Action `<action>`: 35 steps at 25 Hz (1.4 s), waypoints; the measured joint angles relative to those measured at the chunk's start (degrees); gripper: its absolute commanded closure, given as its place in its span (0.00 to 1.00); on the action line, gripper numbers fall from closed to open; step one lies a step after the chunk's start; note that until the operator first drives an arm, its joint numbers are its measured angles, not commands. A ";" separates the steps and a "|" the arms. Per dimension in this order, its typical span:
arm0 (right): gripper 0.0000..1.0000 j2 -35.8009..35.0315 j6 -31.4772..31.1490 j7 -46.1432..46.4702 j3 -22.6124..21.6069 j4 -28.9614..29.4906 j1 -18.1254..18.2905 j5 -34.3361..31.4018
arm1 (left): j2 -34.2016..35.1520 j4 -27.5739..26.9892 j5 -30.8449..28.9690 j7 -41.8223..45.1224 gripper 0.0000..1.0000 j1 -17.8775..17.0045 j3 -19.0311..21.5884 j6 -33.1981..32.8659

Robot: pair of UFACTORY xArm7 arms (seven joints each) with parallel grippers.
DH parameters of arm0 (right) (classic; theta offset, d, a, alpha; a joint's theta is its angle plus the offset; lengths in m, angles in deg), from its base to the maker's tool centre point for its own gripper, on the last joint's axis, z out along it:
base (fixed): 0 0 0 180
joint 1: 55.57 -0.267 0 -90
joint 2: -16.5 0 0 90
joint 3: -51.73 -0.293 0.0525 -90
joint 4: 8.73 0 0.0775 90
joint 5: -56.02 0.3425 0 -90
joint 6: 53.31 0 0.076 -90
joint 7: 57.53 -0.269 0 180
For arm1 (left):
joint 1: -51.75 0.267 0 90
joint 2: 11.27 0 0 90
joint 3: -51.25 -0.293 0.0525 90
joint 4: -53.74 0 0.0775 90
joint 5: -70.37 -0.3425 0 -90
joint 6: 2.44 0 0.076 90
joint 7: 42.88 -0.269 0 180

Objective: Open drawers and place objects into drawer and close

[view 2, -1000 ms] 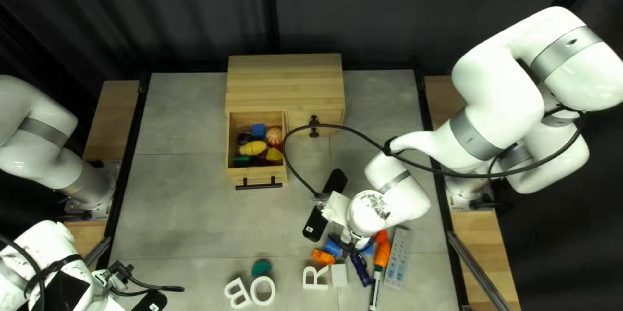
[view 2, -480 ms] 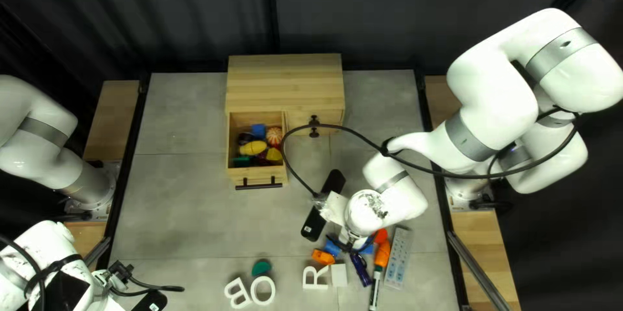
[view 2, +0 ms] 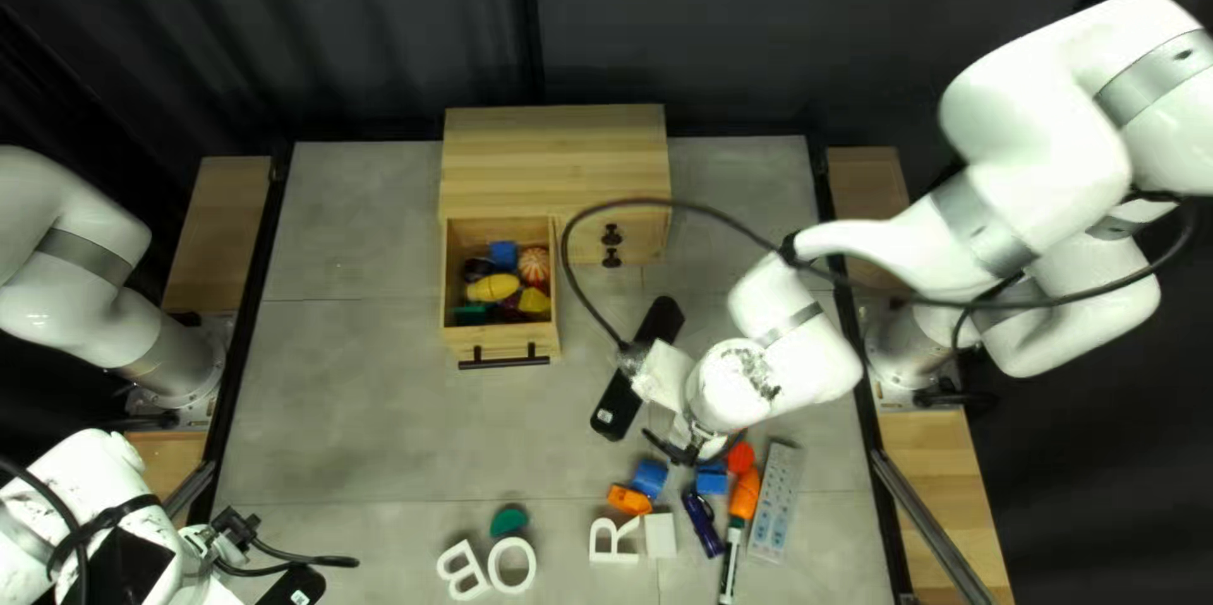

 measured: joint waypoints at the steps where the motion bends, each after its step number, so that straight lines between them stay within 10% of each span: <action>1: 0.98 -0.01 -0.54 0.95 0.54 1.47 0.62 -0.77 | 0.00 0.00 0.00 0.00 0.00 0.00 0.00 0.00; 16: 0.97 -11.45 11.13 13.44 8.27 15.85 7.56 -5.69 | 0.00 0.00 0.00 0.00 0.00 0.00 0.00 0.00; 17: 0.73 -12.85 12.36 14.55 8.70 16.77 8.05 -5.22 | 0.00 0.00 0.00 0.00 0.00 0.00 0.00 0.00; 18: 0.00 -14.10 13.39 15.54 9.06 17.57 8.52 -4.73 | 0.00 0.00 0.00 0.00 0.00 0.00 0.00 0.00; 25: 0.00 -19.77 13.80 17.02 9.74 22.47 9.50 -2.19 | 0.00 0.00 0.00 0.00 0.00 0.00 0.00 0.00; 35: 0.00 -19.03 -9.84 -10.44 5.35 23.22 2.15 -8.44 | 0.00 0.00 0.00 0.00 0.00 0.00 0.00 0.00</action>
